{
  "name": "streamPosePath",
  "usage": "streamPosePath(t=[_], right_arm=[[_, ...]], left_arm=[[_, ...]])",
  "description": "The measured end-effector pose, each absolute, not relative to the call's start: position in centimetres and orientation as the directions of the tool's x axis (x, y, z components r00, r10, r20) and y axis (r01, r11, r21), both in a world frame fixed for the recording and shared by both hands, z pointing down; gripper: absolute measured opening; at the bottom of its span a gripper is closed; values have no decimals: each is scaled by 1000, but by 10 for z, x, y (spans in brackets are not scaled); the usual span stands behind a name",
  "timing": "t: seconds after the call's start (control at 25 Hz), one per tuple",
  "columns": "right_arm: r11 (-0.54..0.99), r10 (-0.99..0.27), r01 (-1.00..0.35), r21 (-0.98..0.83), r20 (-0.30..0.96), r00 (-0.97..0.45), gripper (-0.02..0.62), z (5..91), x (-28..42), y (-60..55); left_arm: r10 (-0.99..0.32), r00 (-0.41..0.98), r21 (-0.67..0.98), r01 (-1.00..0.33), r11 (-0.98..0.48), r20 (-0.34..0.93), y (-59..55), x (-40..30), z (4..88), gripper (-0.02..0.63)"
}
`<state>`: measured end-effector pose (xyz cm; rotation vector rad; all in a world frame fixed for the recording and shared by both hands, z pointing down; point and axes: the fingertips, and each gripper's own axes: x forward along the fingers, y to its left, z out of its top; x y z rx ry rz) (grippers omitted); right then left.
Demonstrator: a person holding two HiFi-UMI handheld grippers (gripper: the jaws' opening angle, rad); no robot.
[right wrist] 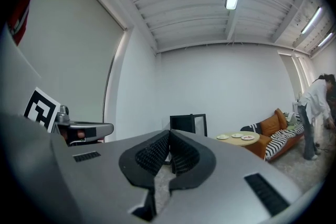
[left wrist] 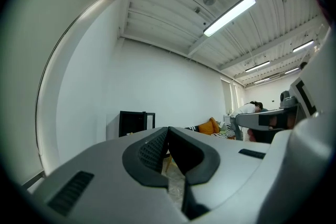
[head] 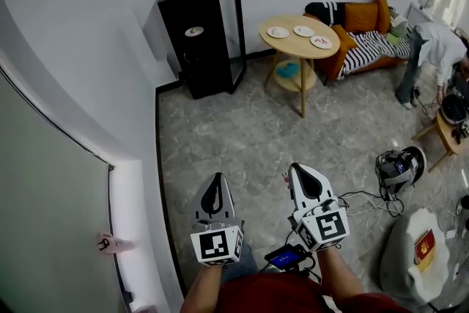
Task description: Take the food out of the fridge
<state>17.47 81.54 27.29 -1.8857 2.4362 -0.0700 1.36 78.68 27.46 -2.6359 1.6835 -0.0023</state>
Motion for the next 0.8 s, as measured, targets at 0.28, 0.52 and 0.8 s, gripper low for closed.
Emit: streamPosePath(t=[0.28, 0.52, 0.8], right_arm=[[298, -955, -954, -42, -15, -297, 21, 267, 117, 741], [318, -948, -947, -37, -12, -318, 21, 264, 76, 690], [309, -951, -951, -31, 7, -309, 21, 252, 40, 640]], left_arm=[[-930, 368, 16, -930, -368, -14, 722, -49, 274, 13], [-939, 344, 8, -939, -344, -14, 678, -92, 271, 13], [-943, 331, 16, -943, -332, -23, 630, -134, 261, 12]])
